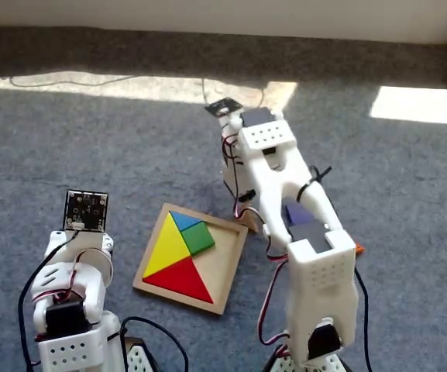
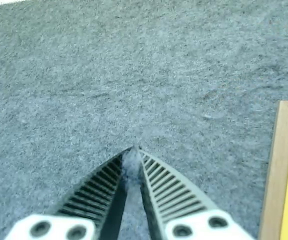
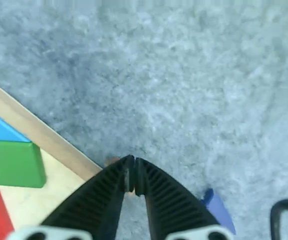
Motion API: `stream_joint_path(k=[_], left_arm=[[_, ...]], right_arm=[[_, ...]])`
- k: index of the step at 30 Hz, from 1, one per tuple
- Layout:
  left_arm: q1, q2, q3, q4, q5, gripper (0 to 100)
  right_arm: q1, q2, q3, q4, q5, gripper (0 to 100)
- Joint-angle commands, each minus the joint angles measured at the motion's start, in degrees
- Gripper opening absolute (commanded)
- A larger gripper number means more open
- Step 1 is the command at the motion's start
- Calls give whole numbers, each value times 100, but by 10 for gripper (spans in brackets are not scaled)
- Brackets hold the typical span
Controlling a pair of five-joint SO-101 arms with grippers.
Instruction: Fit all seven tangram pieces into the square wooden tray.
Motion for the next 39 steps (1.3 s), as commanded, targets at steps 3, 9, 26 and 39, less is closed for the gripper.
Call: stream_joint_path(k=[3,9,26,39], left_arm=[[-75,-233,-277,-18,0,11],[-75,-233,-268,-18,0,11],[-75,-233,-268,-18,0,11],[-66,-233,-268,-18,0,11]], right_arm=[[382,-1059,400,13,88,6],[567,-1868,1024,4,299,6],[-321,-3697,4233,-2053,-1116,217],[-488,-3451,5077,-3433,-1116,220]])
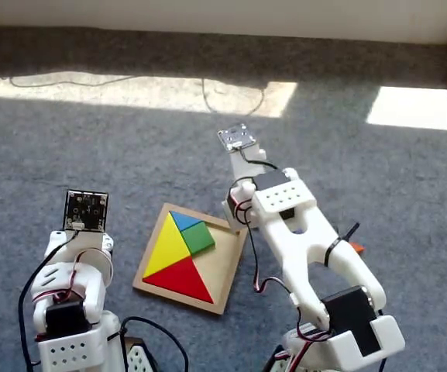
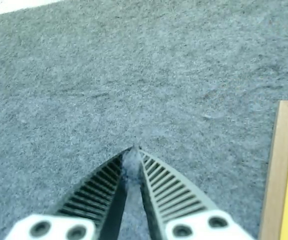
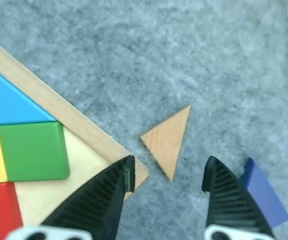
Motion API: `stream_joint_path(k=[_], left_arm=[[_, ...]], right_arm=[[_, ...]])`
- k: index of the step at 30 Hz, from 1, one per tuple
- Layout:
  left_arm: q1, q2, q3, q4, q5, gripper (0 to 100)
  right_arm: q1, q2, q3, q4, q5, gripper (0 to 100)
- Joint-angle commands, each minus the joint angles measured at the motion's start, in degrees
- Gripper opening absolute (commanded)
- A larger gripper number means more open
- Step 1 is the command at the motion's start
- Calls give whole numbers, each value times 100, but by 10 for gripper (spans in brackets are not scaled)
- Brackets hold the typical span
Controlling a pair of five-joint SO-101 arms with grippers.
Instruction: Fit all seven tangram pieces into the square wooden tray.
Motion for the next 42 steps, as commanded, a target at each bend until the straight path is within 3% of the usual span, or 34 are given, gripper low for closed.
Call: stream_joint_path(k=[1,7,15,42], left_arm=[[-66,-233,-268,-18,0,11],[-66,-233,-268,-18,0,11],[-66,-233,-268,-18,0,11],[-66,-233,-268,-9,0,11]], right_arm=[[-66,101,-40,-259,-53,220],[-66,796,-268,-233,-53,220],[-66,840,-382,-268,-360,220],[-277,971,-312,-769,-360,216]])
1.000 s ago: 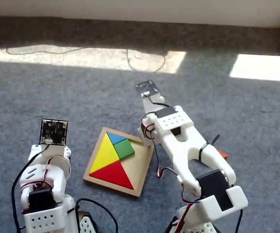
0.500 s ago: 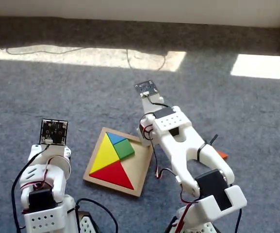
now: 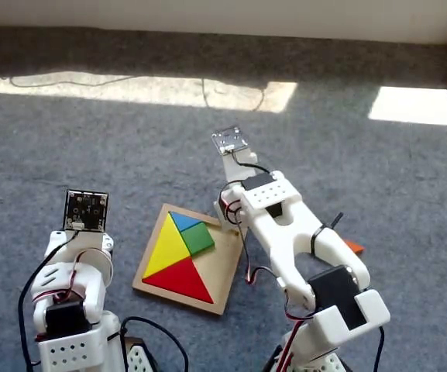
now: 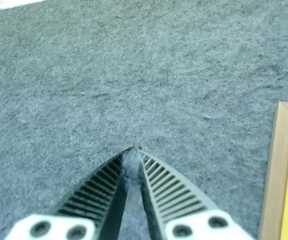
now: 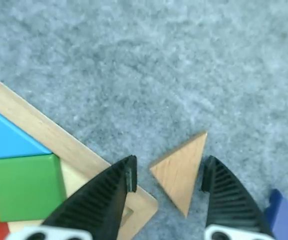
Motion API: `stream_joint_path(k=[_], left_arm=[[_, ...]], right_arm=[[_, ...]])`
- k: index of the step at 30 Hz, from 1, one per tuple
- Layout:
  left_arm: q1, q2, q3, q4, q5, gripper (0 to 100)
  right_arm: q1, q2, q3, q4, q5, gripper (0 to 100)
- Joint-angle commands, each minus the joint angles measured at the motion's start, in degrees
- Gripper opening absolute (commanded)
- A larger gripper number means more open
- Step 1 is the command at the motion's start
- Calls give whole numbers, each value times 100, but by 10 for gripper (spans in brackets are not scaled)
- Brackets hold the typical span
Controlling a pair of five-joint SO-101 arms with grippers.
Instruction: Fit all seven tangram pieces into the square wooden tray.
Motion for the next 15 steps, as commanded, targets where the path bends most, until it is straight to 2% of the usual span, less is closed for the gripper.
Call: stream_joint_path(k=[1,8,15], left_arm=[[-66,-233,-268,-9,0,11],[-66,-233,-268,0,0,11],[-66,-233,-268,0,0,11]], right_arm=[[-84,171,-171,-40,-35,216],[-84,532,-215,-31,0,111],[-4,523,-215,224,9,105]])
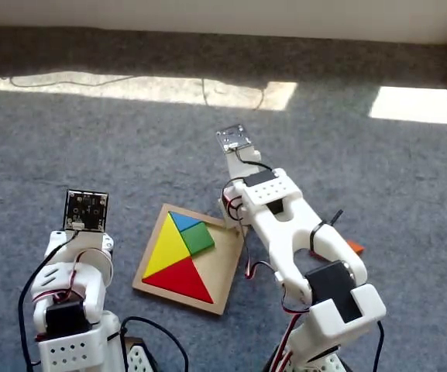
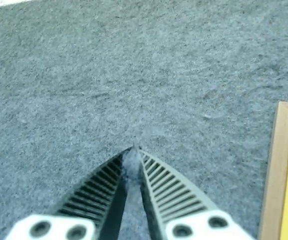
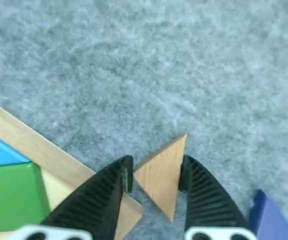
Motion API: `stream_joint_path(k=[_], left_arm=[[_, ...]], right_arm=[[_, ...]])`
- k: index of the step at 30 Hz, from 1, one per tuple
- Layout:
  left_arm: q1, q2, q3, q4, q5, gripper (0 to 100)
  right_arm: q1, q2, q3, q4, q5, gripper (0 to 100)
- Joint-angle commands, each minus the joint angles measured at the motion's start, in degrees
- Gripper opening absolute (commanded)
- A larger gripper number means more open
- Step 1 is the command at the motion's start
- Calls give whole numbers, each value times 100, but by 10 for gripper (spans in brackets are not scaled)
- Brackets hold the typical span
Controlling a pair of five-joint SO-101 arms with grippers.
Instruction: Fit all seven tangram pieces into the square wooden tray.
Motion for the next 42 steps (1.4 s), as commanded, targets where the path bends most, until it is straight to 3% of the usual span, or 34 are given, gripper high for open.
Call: stream_joint_path(k=[1,10,19,27,34,42], left_arm=[[-66,-233,-268,0,0,11],[-66,-233,-268,0,0,11],[-66,-233,-268,-18,-9,11],[-66,-233,-268,-18,-9,11],[-66,-233,-268,-18,-9,11],[-66,-233,-268,-9,-9,11]], right_arm=[[-4,75,-57,286,0,105],[57,-13,-268,444,9,105],[22,-1824,-207,1033,-44,105],[-66,-2378,57,1613,-62,105],[-840,-2756,66,2185,-1785,105],[-1473,-2738,119,2211,-1899,104]])
